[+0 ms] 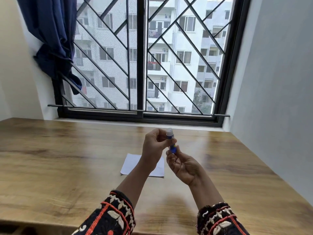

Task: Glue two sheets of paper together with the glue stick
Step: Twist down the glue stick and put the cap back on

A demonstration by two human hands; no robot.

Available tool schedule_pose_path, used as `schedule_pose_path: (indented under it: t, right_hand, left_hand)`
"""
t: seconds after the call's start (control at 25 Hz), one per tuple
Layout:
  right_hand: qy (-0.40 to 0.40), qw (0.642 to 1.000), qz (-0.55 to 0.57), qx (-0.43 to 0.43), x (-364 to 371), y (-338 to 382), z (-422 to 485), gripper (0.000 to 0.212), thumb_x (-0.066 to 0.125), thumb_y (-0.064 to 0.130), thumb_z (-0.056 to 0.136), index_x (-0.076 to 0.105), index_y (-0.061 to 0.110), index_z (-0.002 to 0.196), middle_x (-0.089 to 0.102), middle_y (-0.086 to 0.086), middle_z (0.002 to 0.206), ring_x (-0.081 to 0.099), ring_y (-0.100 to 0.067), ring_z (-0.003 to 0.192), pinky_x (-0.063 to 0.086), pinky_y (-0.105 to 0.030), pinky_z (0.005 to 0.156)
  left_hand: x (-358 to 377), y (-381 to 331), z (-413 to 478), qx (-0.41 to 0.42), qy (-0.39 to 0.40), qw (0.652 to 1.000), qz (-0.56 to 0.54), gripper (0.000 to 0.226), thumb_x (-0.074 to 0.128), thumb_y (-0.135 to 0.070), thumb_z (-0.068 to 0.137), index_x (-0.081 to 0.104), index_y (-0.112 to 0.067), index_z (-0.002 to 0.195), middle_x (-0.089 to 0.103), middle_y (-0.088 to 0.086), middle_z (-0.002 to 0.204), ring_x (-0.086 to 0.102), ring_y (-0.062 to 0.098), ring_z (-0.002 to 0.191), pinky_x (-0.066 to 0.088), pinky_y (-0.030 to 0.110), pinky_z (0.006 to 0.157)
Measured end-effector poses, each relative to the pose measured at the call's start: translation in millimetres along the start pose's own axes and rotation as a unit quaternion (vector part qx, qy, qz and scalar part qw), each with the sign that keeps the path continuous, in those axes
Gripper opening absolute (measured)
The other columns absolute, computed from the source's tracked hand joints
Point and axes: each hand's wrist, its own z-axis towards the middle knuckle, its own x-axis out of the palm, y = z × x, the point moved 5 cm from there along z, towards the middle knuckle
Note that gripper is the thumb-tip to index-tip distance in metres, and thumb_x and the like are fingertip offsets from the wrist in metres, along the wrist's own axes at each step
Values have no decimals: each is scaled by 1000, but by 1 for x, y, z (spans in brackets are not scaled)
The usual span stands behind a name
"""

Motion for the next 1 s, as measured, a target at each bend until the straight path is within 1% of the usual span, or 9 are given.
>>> schedule_pose_path:
  t: [0.12,0.2,0.36,0.44,0.56,0.72,0.84,0.92,1.0]
  right_hand:
    - [34,999,-1,-43,-2,3,-1,24,55,4,72,64,-4,93,65,-16,81,69,-18,65,59,-23,60]
    - [33,998,-18,-58,-4,6,-2,24,57,8,75,65,-3,95,67,-16,87,70,-20,72,60,-26,67]
    - [-24,996,-88,17,-8,0,0,49,48,45,88,67,0,86,63,-6,59,60,-10,47,51,-19,41]
    - [-33,995,-88,34,-9,-2,2,44,47,40,91,65,1,81,54,-1,47,48,-6,36,42,-14,33]
    - [-21,998,-40,42,-5,-3,2,31,45,26,93,60,0,85,56,-5,49,49,-8,36,41,-15,33]
    - [19,1000,-2,11,-3,-2,2,19,50,11,84,59,-3,93,66,-14,67,64,-16,53,56,-21,50]
    - [36,999,-12,-26,-4,1,1,25,54,3,74,64,-4,95,67,-18,86,68,-22,76,60,-27,67]
    - [14,999,-29,-26,-7,3,0,30,56,19,81,61,-3,102,66,-19,93,66,-24,85,59,-30,71]
    - [-26,997,-75,9,-12,1,1,47,48,43,87,62,-1,100,70,-14,78,68,-20,68,59,-26,57]
  left_hand:
    - [-3,2,0,0,-8,1000,-1,22,70,8,69,59,-10,71,65,-2,63,63,4,59,53,16,58]
    - [-3,2,-1,4,11,1000,3,21,69,8,70,58,-10,71,66,-10,57,63,2,57,51,14,56]
    - [-3,0,-1,7,41,999,1,19,65,9,74,58,-10,74,68,-6,62,65,6,61,56,19,64]
    - [-1,0,0,3,51,999,3,20,64,11,74,59,-8,75,67,-4,63,64,5,60,55,18,64]
    - [0,2,-1,-3,40,999,5,20,65,13,72,59,-6,74,64,4,65,63,6,58,54,19,61]
    - [-5,8,-1,-6,-17,1000,14,17,69,8,71,60,-6,74,63,1,65,63,3,58,53,17,60]
    - [-5,9,-1,-4,-12,1000,9,18,68,8,72,60,-7,75,64,2,66,64,3,58,53,15,59]
    - [-6,8,0,-4,2,1000,9,18,67,9,72,60,-7,75,64,6,68,64,5,59,55,18,62]
    - [-7,8,0,-6,21,1000,8,16,65,10,74,61,-4,79,65,6,70,65,5,61,56,20,67]
